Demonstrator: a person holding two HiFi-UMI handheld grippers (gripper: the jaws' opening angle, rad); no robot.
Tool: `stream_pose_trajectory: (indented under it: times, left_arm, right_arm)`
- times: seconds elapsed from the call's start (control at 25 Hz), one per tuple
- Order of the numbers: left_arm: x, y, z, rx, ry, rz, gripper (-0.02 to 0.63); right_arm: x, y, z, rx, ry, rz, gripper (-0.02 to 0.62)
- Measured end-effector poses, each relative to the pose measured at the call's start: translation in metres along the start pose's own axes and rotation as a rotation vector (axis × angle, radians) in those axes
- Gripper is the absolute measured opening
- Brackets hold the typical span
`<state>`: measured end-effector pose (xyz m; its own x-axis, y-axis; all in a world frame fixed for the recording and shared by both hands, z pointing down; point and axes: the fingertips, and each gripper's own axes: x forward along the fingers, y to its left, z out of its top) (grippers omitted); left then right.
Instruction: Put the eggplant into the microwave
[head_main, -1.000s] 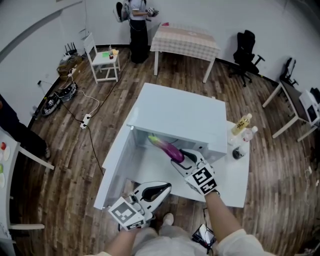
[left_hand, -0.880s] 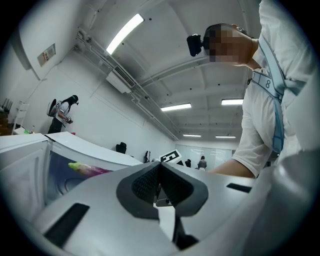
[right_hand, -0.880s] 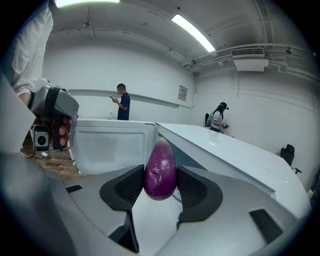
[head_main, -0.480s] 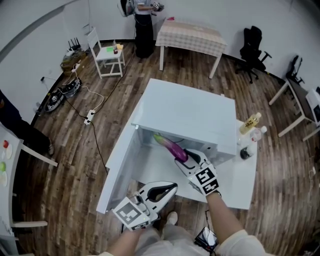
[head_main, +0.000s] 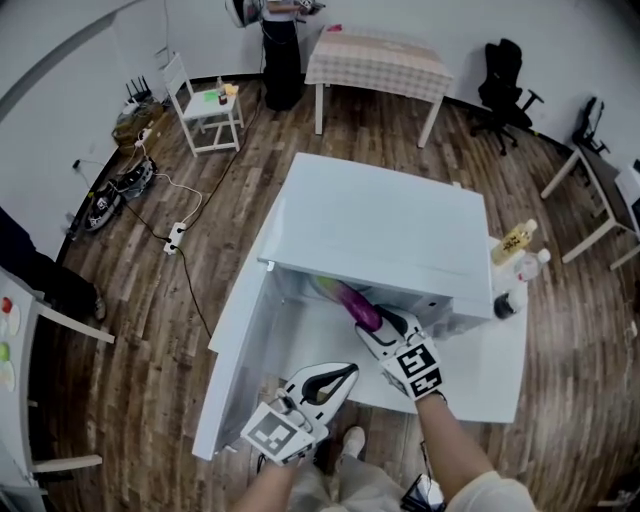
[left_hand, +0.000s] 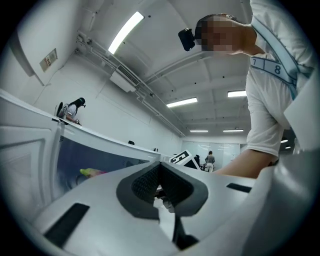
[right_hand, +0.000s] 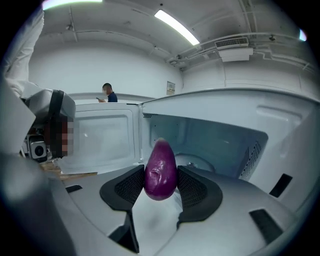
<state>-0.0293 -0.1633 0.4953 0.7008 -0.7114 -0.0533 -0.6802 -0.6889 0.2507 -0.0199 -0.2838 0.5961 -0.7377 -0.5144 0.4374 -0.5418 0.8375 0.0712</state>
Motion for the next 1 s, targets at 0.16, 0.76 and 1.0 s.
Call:
stream_pose_trajectory:
  times: [0.16,0.76,1.0]
  left_arm:
    - [0.008,0.013,-0.01,-0.002,-0.013,0.02,0.0]
    - [0.009,0.025,-0.02,-0.018,-0.007,0.025,0.0]
    - [0.011,0.034,-0.025,-0.03,-0.01,0.034,0.0]
  right_arm:
    - [0.012,-0.006,-0.013,0.016,0.012,-0.017,0.225]
    - [0.058,-0.032,-0.029,0.095,0.041,-0.105,0.225]
    - [0.068,-0.038,-0.034,0.108,0.054,-0.131,0.225]
